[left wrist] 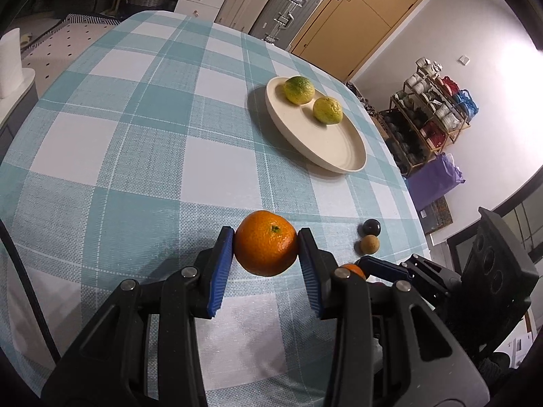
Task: Organize fruits
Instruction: 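Grasp the second tangerine with the right gripper while the left gripper holds the first, then carry both tangerines onto the plate beside the citrus and open both grippers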
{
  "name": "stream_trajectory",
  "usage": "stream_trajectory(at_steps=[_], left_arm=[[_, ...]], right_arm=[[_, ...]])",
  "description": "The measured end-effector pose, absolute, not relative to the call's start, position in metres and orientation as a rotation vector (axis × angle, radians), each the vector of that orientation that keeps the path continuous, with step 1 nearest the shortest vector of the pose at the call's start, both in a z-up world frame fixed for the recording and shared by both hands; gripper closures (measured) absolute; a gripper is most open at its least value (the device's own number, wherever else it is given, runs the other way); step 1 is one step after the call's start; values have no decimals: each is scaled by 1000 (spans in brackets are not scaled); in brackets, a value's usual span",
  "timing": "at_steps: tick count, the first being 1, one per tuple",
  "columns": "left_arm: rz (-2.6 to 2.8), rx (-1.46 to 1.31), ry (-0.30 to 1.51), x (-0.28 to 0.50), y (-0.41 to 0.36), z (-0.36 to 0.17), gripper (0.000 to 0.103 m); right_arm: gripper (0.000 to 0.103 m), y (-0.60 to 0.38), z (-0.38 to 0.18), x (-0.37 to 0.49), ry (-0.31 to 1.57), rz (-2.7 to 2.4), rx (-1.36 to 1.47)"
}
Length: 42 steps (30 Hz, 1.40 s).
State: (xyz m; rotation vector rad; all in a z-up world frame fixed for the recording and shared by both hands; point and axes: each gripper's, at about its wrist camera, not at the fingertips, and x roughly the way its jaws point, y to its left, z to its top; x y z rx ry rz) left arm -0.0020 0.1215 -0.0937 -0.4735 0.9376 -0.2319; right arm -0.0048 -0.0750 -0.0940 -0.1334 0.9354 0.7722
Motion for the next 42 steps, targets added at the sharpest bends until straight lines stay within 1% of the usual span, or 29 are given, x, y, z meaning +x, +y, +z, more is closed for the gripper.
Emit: stream_trajectory(at_steps=[3, 4, 5, 7, 11, 16, 19, 27, 36, 42], left_arm=[[-231, -476, 936, -3, 123, -94, 68], [-232, -476, 938, -3, 123, -94, 68], [-232, -476, 939, -2, 122, -94, 68], [-232, -476, 943, -2, 122, -95, 68], [-230, -474, 944, -1, 122, -96, 68], [-228, -469, 944, 1, 121, -96, 68], [-232, -462, 946, 3, 119, -95, 68], [-250, -439, 947, 23, 107, -86, 68], [-281, -410, 935, 72, 84, -63, 68], [-304, -390, 936, 117, 64, -52, 68]], right_arm=[[44, -69, -94, -6, 929, 746, -187], [47, -67, -95, -6, 929, 736, -208], [53, -65, -95, -6, 923, 720, -235], [62, -60, -96, -4, 913, 682, -284], [63, -58, -101, 1, 929, 661, -324], [65, -62, -101, 4, 933, 666, -307], [65, -69, -98, 6, 937, 701, -233], [65, -98, -77, 25, 875, 729, -41], [65, -128, -47, 69, 795, 725, 88], [65, -145, -35, 110, 777, 704, 146]])
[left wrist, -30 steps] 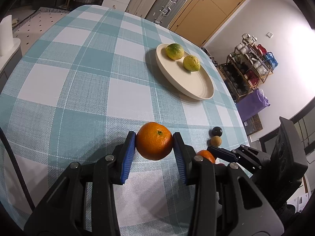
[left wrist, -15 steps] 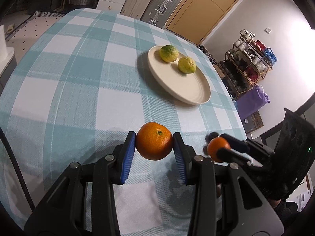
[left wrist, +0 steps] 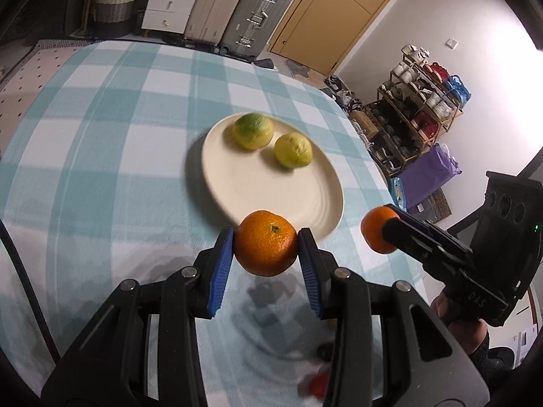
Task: Organize fruits
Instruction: 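Carry both tangerines onto the plate beside the citrus and open both grippers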
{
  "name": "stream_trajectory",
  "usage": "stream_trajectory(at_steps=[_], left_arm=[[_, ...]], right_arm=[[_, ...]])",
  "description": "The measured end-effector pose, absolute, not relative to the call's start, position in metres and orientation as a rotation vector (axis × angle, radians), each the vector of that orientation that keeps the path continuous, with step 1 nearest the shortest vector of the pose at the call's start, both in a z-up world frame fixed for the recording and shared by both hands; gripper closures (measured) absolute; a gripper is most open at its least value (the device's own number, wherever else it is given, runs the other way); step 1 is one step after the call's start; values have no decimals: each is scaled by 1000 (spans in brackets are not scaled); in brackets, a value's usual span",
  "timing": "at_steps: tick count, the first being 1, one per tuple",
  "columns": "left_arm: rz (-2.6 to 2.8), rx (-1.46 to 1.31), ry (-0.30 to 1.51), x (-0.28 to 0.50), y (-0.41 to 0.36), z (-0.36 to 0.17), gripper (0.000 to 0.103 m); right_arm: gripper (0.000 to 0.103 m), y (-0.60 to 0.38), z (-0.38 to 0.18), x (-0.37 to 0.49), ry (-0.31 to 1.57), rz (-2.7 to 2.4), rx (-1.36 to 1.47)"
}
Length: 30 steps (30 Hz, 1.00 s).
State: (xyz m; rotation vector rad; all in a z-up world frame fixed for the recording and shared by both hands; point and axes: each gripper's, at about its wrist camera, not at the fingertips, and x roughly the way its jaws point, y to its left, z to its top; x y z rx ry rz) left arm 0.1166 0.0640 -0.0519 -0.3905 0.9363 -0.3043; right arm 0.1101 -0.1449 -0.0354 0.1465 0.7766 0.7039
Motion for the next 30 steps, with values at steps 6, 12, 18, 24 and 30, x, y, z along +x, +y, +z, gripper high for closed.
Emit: stream_trajectory(at_steps=[6, 12, 18, 24, 30], left_arm=[[-303, -385, 950, 164, 52, -56, 68], [-289, -379, 970, 206, 54, -68, 68], [-285, -384, 1000, 236, 61, -85, 68], [-315, -414, 1006, 252, 65, -94, 68], [-322, -450, 1011, 262, 71, -101, 68]], right_arm=[[65, -160, -32, 151, 774, 679, 199], [65, -160, -44, 186, 803, 663, 244], [65, -144, -63, 208, 845, 673, 290], [65, -129, -70, 224, 858, 671, 296], [65, -117, -70, 237, 848, 680, 280]])
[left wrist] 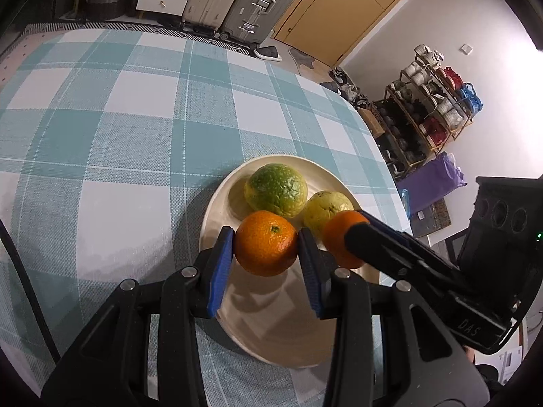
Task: Organize fruits
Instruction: 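Carry both tangerines onto the plate beside the citrus and open both grippers, then lift both open grippers away from the plate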
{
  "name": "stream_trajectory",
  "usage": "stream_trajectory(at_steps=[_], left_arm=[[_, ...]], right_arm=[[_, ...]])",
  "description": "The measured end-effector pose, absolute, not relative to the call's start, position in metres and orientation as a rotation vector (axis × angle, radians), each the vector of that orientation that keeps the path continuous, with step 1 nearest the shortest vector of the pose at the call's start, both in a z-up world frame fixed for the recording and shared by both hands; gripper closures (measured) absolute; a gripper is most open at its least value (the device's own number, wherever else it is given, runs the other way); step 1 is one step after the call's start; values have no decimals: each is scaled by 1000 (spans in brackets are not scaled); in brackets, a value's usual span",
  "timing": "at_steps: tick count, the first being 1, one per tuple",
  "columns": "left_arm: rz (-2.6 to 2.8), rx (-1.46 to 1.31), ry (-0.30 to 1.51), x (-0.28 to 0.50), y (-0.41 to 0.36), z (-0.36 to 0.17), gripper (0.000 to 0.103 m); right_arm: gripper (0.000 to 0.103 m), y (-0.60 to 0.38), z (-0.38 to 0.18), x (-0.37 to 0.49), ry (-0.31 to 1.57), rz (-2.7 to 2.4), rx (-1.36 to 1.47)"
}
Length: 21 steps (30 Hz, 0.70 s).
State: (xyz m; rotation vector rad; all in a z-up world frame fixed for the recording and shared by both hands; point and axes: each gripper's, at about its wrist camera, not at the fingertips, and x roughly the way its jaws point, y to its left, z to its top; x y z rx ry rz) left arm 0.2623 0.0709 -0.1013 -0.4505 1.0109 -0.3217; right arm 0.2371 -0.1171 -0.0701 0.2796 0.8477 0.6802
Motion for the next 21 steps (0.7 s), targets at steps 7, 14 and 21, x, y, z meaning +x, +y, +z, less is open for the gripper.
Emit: stream_trajectory(at_steps=[7, 14, 21], left_arm=[[-330, -488, 1018, 267, 73, -108, 68], [-341, -496, 992, 261, 76, -94, 66], [-315, -466, 971, 242, 77, -76, 60]], right_arm=[[63, -107, -79, 243, 868, 651, 250], [46, -107, -67, 236, 804, 646, 237], [37, -122, -54, 220, 763, 621, 248]])
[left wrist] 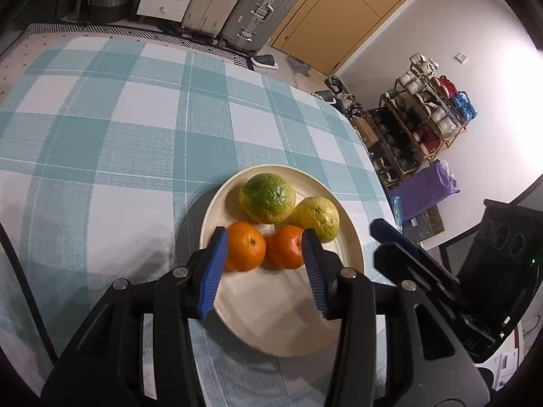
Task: Organize fruits
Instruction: 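Lift both open grippers away from the plate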
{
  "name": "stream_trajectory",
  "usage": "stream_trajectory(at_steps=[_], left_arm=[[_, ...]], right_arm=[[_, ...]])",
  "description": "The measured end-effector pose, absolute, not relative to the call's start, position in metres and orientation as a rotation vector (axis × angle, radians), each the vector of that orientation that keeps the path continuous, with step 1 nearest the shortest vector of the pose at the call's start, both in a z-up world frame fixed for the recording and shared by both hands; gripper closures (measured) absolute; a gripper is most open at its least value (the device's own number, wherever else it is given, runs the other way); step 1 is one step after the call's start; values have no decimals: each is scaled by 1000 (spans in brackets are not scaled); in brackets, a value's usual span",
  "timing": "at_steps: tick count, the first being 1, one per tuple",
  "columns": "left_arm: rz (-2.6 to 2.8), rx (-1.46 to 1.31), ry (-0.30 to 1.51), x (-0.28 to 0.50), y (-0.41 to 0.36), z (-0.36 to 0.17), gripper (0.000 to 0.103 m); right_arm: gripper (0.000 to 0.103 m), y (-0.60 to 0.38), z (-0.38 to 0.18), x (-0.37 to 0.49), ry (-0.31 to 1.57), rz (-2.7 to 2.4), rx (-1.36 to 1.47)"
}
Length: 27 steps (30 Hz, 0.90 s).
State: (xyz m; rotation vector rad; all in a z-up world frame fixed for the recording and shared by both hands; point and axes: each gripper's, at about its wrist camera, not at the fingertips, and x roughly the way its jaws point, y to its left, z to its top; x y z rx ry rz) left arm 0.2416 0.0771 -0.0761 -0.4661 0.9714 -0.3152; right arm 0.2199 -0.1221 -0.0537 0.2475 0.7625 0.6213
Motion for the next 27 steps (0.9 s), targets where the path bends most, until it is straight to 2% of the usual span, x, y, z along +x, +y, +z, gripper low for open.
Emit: stream_trajectory(at_steps=[5, 11, 18, 21, 24, 27], left_arm=[[-288, -429, 962, 221, 75, -65, 56], [-240, -359, 956, 196, 66, -54, 53], [-181, -286, 908, 161, 55, -36, 32], [-163, -255, 885, 146, 50, -30, 29], [-135, -216, 876, 130, 44, -26, 22], [-121, -189, 867, 118, 38, -24, 22]], right_arm=[[28, -135, -46, 204, 742, 601, 245], [27, -147, -42, 185, 736, 578, 245], [17, -157, -35, 161, 714, 559, 239], [13, -160, -32, 151, 704, 556, 232], [10, -163, -31, 140, 697, 544, 226], [8, -165, -31, 131, 699, 543, 226]])
